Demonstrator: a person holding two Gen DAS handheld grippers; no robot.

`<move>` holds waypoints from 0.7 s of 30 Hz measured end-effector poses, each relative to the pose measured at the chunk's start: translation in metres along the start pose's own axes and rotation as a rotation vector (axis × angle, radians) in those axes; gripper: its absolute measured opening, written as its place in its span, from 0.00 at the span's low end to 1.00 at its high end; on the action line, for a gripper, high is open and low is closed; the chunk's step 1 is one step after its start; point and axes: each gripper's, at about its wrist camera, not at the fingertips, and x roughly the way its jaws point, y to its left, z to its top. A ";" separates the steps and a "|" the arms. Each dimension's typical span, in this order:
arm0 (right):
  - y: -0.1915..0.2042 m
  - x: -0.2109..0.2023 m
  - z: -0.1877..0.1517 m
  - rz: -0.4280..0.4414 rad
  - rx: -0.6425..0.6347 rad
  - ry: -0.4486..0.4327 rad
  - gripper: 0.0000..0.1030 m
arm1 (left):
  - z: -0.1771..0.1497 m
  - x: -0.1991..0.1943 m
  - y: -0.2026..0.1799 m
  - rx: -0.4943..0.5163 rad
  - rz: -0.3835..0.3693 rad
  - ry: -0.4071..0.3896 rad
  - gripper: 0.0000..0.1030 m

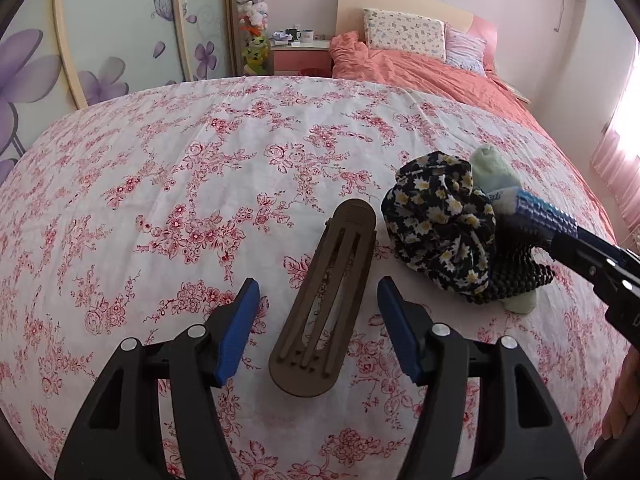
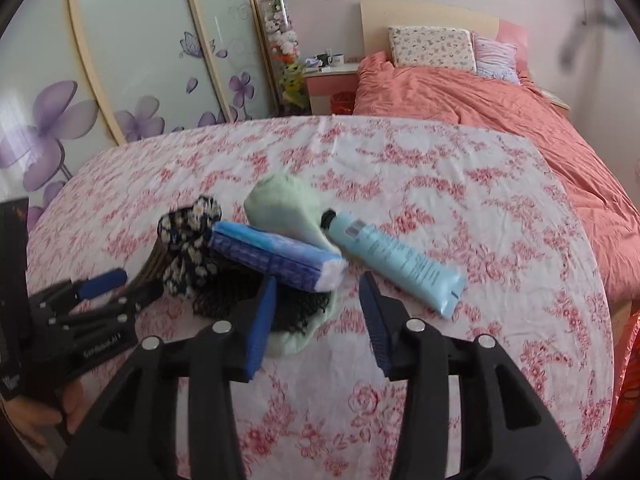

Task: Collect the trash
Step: 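Grasp the blue tissue packet from the pile with the right tool and lift it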

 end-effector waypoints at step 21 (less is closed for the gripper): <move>-0.016 -0.005 0.003 -0.038 0.134 0.007 0.13 | 0.002 0.001 -0.004 -0.025 0.001 -0.011 0.58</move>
